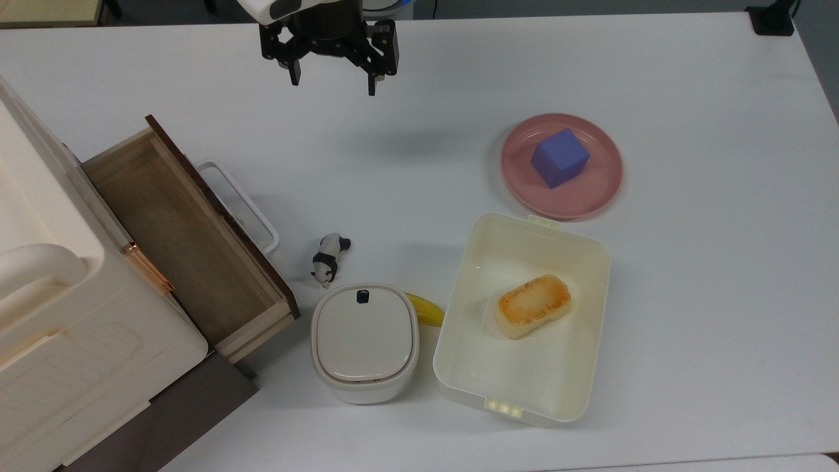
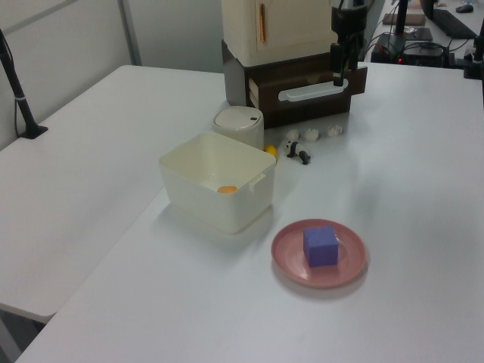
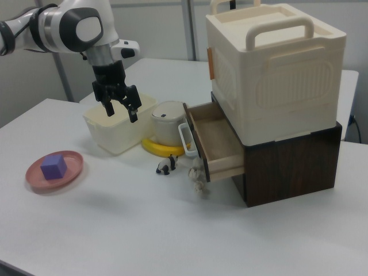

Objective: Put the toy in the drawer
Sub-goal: 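Move the open gripper down onto the black-and-white panda toy and grasp it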

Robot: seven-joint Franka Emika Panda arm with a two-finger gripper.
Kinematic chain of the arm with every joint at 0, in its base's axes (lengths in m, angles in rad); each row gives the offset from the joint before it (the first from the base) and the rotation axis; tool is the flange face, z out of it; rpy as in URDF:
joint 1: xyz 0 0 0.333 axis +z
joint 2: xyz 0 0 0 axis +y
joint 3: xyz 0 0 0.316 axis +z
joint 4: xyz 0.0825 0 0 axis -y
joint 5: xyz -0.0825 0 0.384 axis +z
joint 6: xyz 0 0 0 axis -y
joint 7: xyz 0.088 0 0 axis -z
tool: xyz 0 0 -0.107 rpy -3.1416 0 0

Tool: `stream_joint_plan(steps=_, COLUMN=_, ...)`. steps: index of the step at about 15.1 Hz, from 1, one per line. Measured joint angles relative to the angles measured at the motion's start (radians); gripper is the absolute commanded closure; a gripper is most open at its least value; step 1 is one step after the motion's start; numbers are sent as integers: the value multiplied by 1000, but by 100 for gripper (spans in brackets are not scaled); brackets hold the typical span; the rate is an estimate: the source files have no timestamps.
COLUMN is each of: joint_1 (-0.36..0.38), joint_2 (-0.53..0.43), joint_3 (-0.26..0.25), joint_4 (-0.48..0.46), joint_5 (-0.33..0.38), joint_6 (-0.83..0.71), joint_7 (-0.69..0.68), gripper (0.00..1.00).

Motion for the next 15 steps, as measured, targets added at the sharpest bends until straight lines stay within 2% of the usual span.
stream_joint_plan(steps=11, joint_1=0, joint_2=10, joint_3=-4, joint_4=-3, joint_5=3, joint_6=0, joint_7=0, gripper=0)
stream_joint_plan(steps=15, joint_1=0, joint_2=32, joint_3=-18, joint_4=-48, joint_5=3, joint_6=94, joint_7=0, gripper=0)
